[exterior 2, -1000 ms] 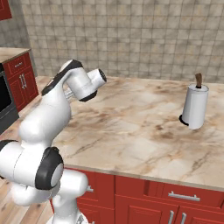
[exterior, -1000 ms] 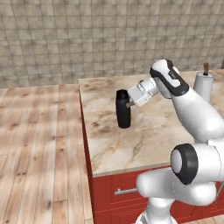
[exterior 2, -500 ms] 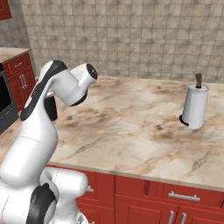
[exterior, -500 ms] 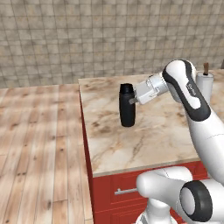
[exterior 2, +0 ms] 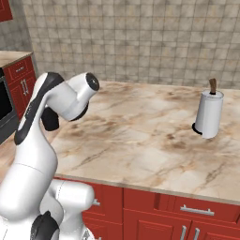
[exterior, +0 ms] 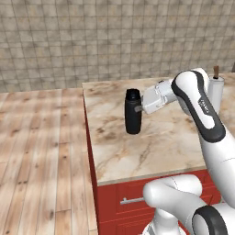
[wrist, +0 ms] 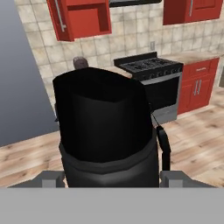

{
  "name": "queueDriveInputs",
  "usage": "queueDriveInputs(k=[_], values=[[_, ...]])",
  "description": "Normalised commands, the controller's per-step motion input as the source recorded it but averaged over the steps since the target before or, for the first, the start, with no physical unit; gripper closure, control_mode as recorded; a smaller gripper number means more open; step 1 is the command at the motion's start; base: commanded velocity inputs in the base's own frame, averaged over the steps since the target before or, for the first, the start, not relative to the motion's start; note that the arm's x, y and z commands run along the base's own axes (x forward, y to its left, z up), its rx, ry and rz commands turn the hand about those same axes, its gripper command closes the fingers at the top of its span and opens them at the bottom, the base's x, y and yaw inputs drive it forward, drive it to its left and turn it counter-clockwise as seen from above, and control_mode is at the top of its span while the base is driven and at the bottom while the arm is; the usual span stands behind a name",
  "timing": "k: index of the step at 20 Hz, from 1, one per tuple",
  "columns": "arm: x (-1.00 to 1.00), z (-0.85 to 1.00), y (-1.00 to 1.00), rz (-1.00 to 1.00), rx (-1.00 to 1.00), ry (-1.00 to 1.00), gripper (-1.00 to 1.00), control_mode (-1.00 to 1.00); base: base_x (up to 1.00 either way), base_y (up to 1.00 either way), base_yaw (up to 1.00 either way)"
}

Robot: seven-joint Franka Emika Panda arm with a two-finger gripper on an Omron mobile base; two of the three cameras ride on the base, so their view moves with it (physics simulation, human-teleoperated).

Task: Pick the water bottle from the counter and place it in the open cabinet.

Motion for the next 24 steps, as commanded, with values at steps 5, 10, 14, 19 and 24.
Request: queueDriveInputs(k=[5,10,14,19,24], values=[[0.0,0.0,0.0,0.0,0.0,0.0,1.0,-1.0,0.0,0.0,0.0],[0.0,0.0,0.0,0.0,0.0,0.0,1.0,-1.0,0.0,0.0,0.0],[0.0,0.0,0.0,0.0,0.0,0.0,1.0,-1.0,0.0,0.0,0.0],[0.0,0.0,0.0,0.0,0.0,0.0,1.0,1.0,0.0,0.0,0.0],[0.0,0.0,0.0,0.0,0.0,0.0,1.0,1.0,-0.01,0.21,0.26]])
